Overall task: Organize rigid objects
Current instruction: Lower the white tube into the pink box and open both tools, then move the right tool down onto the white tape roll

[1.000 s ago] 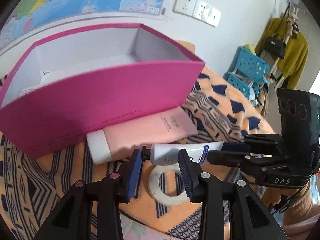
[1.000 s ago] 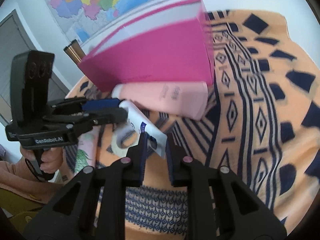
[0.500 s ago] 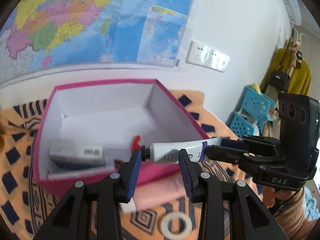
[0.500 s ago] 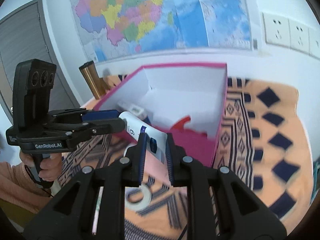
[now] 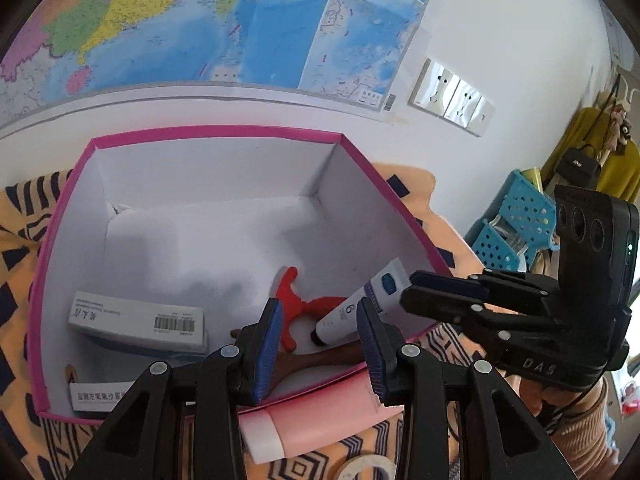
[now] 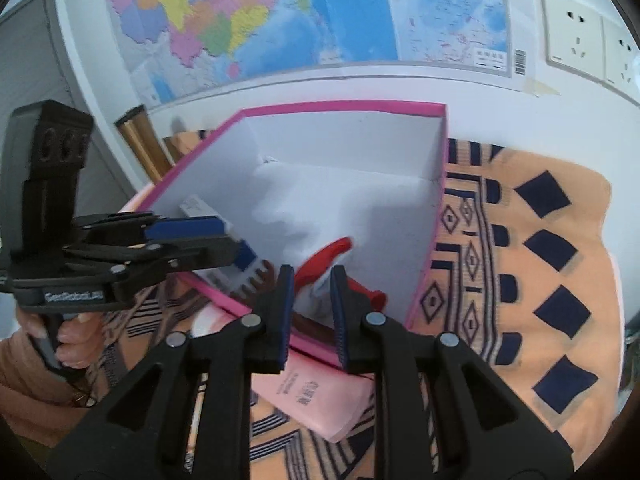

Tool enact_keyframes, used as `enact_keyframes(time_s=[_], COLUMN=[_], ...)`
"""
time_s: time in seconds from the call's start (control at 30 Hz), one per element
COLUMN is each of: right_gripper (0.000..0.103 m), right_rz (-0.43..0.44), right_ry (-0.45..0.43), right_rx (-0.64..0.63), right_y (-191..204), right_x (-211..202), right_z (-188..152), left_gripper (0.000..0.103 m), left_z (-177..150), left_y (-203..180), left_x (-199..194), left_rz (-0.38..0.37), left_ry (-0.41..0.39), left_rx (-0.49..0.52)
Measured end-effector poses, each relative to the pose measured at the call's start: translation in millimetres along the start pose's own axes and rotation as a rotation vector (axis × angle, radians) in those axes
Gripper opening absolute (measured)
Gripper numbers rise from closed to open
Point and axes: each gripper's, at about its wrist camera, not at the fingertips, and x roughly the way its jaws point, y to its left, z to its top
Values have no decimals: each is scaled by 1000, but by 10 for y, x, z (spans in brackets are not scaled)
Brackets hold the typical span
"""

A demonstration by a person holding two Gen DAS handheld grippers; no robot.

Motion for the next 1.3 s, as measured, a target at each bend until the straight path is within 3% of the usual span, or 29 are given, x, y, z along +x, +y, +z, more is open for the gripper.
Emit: enact_keyframes(time_s=[0.27,0.4,0.63,0.8,1.03,1.3], right_gripper=[28,31,36,37,37,40], right_rz=[-78,-27,108,138,129,99], right_ry=[-85,-106,-42,38,119,140], right_rx=[38,39,33,59,83,78], right_y=[-68,-16,236,333,398,466], right_x=[-314,-478,-494,-328,-86,49], right_z=[-105,-214,-600,-904,-1126,-1179], left_gripper=[38,40,40,40,40,40], left_z=[-194,-362,-752,-1011,-1233,-1321], left_y=[-78,-152,-223,-224,-253,-266], left_x=[-398,-563,-538,-411,-276,-250], left_rz=[8,-13,-20,-34,-38,-27], left_ry=[-92,-103,-16,64,133,152], left_rx=[61,100,141,115,102,108])
